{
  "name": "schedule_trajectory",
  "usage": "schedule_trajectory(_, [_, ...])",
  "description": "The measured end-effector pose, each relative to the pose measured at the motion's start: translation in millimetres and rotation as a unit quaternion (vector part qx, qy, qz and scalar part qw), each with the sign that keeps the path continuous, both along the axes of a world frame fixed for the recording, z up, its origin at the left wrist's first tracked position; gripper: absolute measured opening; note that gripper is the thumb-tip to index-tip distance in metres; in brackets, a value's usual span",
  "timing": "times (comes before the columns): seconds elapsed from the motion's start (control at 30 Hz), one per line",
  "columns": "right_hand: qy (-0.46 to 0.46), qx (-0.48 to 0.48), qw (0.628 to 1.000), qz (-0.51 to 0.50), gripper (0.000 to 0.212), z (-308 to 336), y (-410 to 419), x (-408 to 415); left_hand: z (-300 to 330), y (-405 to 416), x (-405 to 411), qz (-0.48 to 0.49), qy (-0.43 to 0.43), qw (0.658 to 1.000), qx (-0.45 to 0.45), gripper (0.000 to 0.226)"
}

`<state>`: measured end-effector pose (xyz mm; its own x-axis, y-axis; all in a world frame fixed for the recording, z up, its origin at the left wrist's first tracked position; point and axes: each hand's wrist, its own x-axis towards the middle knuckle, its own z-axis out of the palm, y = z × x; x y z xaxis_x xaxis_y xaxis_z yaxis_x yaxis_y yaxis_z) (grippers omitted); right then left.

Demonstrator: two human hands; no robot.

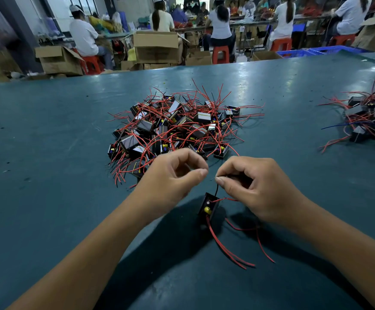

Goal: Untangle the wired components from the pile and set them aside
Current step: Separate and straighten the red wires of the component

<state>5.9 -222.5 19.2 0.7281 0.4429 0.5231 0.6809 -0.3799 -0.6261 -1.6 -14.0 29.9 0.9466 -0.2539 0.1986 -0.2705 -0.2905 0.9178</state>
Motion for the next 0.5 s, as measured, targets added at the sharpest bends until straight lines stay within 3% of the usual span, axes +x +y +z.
schedule_trajectory(0.1, [0.010, 0.013, 1.000, -0.004, 0.008, -0.6, -0.1, 0.3, 1.3, 6.1, 1.0, -0.033, -0.176, 0.976, 0.122, 0.013])
schedule_trajectory(0.2, [0.023, 0.018, 1.000, 0.009, 0.008, -0.3, 0.4, -0.9, 1.8, 2.8, 1.7, -0.050, -0.259, 0.953, 0.150, 0.011])
schedule_trajectory(0.5, [0.080, 0.060, 0.994, 0.038, 0.008, -2.0, -0.3, -0.9, -3.5, 5.3, 7.5, -0.051, -0.306, 0.936, 0.163, 0.008])
